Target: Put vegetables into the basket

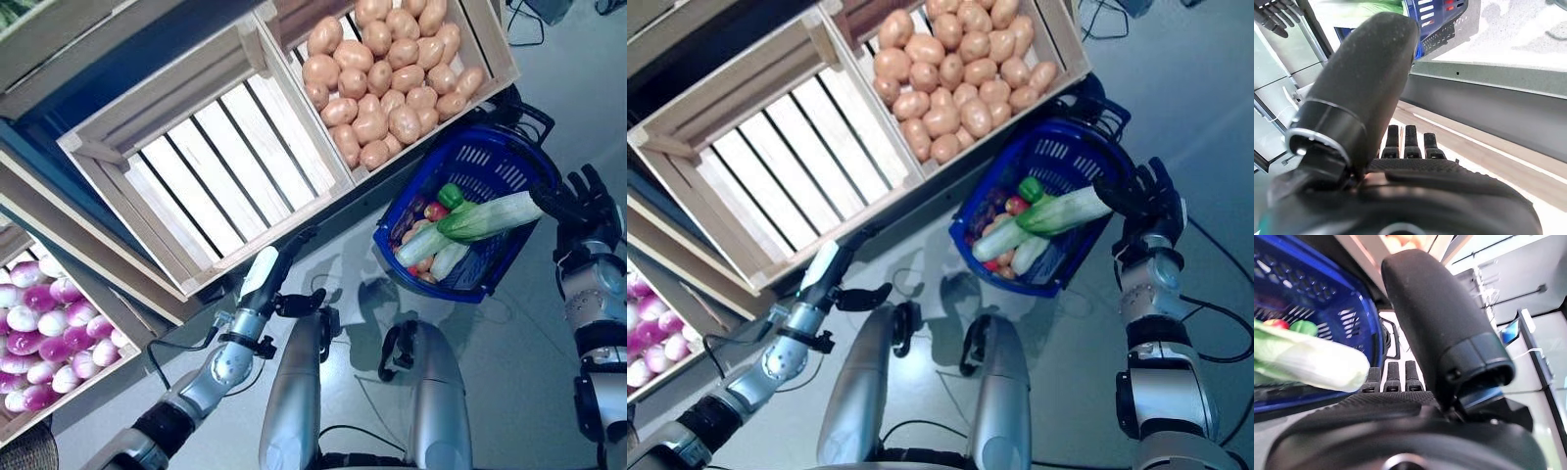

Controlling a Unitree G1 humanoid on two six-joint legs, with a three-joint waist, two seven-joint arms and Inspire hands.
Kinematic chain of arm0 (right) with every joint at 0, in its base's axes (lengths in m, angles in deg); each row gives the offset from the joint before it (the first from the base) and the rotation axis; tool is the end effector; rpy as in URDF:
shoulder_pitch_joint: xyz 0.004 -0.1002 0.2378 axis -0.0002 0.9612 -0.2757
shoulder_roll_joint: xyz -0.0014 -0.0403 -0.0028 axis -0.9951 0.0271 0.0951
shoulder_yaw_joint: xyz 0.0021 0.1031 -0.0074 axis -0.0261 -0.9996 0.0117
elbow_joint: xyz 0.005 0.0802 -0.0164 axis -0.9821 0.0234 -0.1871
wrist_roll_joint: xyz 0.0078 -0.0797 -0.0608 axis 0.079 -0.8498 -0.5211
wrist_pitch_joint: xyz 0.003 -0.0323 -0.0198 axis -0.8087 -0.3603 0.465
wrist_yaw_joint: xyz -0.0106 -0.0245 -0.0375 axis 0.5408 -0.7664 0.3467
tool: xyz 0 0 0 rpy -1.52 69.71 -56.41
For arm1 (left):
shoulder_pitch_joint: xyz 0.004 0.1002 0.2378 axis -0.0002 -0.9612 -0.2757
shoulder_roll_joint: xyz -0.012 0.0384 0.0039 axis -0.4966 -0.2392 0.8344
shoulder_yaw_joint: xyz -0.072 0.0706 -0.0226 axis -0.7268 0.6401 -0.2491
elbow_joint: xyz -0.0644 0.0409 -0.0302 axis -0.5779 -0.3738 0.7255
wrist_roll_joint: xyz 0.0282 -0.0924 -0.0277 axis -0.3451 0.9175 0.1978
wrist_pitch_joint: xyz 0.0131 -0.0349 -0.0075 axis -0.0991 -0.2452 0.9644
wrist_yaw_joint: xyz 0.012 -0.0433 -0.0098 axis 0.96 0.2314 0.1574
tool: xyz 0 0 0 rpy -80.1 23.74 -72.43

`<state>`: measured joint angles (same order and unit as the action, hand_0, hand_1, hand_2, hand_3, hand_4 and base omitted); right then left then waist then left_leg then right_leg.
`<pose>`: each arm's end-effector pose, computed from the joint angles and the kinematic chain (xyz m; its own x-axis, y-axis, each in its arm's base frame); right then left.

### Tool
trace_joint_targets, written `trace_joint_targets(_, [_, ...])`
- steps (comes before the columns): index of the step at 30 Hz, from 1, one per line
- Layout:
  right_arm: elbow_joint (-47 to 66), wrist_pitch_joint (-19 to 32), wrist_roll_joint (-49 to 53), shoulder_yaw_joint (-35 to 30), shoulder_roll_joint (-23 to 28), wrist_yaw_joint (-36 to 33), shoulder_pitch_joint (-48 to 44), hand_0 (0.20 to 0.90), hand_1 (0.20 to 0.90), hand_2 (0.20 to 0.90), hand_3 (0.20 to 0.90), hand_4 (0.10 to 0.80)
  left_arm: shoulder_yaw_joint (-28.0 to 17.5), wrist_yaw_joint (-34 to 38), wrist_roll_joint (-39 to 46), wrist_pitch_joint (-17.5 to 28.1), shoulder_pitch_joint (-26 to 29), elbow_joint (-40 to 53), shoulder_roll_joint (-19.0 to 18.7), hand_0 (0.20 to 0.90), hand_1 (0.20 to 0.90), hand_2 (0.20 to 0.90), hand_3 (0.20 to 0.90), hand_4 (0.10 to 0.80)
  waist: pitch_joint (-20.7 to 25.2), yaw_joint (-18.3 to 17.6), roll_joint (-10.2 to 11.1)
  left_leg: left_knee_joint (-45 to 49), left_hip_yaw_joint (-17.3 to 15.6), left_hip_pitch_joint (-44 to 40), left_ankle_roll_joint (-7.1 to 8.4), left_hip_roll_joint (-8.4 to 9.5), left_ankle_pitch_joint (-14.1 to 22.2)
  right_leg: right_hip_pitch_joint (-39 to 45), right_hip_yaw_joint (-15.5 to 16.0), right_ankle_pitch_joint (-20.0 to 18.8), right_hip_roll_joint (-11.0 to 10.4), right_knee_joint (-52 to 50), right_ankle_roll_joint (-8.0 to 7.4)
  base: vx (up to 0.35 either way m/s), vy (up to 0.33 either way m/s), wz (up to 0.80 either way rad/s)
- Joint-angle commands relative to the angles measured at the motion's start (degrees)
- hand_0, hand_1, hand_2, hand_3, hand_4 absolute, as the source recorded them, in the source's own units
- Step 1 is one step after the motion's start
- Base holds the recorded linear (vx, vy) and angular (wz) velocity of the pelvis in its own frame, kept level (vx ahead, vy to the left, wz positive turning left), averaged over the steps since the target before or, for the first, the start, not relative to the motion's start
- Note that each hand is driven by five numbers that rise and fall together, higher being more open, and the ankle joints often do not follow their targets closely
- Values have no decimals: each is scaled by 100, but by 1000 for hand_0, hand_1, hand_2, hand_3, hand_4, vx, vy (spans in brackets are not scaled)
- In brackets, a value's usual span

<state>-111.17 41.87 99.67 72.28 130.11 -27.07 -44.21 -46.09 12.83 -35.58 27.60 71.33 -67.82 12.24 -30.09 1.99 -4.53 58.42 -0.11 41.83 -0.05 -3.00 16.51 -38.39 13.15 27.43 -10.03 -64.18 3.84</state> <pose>0.2907 -0.3334 0.1298 0.9010 -0.4233 0.0946 0.3691 0.8628 0.3455 0.2121 0.1880 0.0308 0.9463 -0.2648 0.1855 0.0957 0.7774 0.6217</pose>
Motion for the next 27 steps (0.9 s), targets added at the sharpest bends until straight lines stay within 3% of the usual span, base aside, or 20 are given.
trace_joint_targets(1, [261,212,-247,45,632,399,-387,900,900,900,900,800,-181,116,86,614,-50,644,-171,900,900,900,900,800,329,122,140,-28,-233,-802,-302,-5,191,974,116,-587,108,912,367,32,91,2])
trace_joint_targets(3, [268,192,-269,68,660,402,-432,900,900,900,900,800,-184,102,100,621,-61,627,-172,900,900,900,900,800,336,123,149,-19,-252,-803,-328,-15,193,988,146,-601,79,907,385,9,104,-1])
trace_joint_targets(10, [175,-55,-302,199,478,416,-403,900,900,900,900,800,-111,47,91,486,-75,341,-57,900,900,900,900,800,560,166,276,-1184,-392,-1582,-261,-33,23,1672,75,-992,178,2005,196,33,117,-4])
trace_joint_targets(18, [-15,-224,-347,304,-43,703,-64,900,900,900,900,800,64,-123,-62,8,-51,-691,239,900,900,900,900,800,1102,151,508,-3207,-716,-2851,-176,-43,-486,2838,6,-1716,397,4126,-192,65,77,-16])
trace_joint_targets(23, [170,-276,-455,513,-804,666,550,900,900,900,900,800,-44,-377,-121,-152,-149,-1843,724,900,900,900,900,800,1677,59,612,-4687,-830,-3727,-187,87,-911,3599,-123,-2199,523,5516,-438,95,74,-16])
trace_joint_targets(27, [132,-163,-607,645,-1533,743,1344,900,900,900,900,800,-223,-401,-342,-38,-330,-2821,1166,900,900,900,900,800,2112,8,622,-5643,-883,-4323,-212,143,-1163,4034,-214,-2501,619,6269,-531,97,58,-10])
